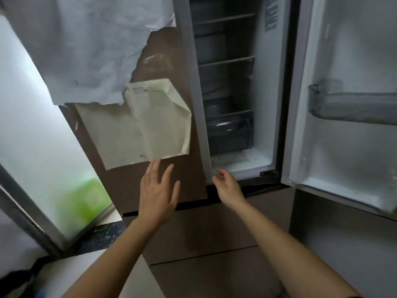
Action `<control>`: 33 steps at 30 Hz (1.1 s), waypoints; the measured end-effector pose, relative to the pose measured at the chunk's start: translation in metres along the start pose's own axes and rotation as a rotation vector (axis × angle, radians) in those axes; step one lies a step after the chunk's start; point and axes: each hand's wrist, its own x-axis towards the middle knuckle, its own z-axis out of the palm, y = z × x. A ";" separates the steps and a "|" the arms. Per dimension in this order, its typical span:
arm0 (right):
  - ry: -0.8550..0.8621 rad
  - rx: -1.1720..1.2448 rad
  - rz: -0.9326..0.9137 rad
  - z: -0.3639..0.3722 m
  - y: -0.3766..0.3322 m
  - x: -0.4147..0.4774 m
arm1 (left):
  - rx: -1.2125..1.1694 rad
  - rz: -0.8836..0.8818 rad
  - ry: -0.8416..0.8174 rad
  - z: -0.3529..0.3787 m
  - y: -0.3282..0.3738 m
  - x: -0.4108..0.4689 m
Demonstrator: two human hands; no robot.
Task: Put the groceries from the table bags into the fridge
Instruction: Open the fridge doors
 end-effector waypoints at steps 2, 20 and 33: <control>0.033 -0.011 -0.028 0.014 -0.021 0.015 | 0.022 -0.040 -0.009 0.000 -0.022 -0.004; 0.089 0.152 -0.154 0.055 -0.054 0.006 | 0.264 0.006 -0.216 0.025 -0.061 -0.013; -0.081 -0.012 -0.104 0.041 -0.077 0.004 | -1.712 -1.522 -0.226 0.041 -0.018 -0.027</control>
